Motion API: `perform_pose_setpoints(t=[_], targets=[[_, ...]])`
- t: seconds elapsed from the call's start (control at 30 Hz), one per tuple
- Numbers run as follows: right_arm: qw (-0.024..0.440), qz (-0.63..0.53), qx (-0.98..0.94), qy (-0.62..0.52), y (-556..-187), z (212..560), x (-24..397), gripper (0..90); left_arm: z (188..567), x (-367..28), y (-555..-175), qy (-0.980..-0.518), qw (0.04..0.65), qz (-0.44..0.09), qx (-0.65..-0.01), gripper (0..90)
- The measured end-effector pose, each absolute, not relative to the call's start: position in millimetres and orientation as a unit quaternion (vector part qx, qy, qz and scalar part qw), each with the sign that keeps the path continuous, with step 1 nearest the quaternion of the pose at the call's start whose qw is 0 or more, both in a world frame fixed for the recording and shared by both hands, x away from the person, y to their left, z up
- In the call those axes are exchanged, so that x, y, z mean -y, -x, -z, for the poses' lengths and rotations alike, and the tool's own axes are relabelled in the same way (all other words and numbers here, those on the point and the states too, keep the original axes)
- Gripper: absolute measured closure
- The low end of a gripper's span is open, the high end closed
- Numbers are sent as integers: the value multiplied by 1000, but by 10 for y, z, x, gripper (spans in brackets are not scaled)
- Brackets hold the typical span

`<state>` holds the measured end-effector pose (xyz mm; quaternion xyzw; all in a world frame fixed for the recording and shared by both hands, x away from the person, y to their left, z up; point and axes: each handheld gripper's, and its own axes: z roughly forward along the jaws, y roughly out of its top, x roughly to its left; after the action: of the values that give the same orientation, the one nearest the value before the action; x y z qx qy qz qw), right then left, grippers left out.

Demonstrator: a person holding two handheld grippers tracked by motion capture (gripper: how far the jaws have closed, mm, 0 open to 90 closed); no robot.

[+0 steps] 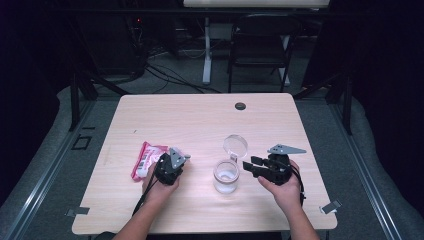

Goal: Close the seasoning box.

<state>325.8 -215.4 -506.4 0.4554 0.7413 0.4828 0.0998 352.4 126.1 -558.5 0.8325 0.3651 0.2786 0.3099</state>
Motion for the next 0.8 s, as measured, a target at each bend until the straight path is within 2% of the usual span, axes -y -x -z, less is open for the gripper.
perform_pose_setpoints(t=[0.8], targets=[[102,-486,-740,-454,-3265,5069,2145,540,5294,-1555,-3518,-792,366,-256,-416,900]])
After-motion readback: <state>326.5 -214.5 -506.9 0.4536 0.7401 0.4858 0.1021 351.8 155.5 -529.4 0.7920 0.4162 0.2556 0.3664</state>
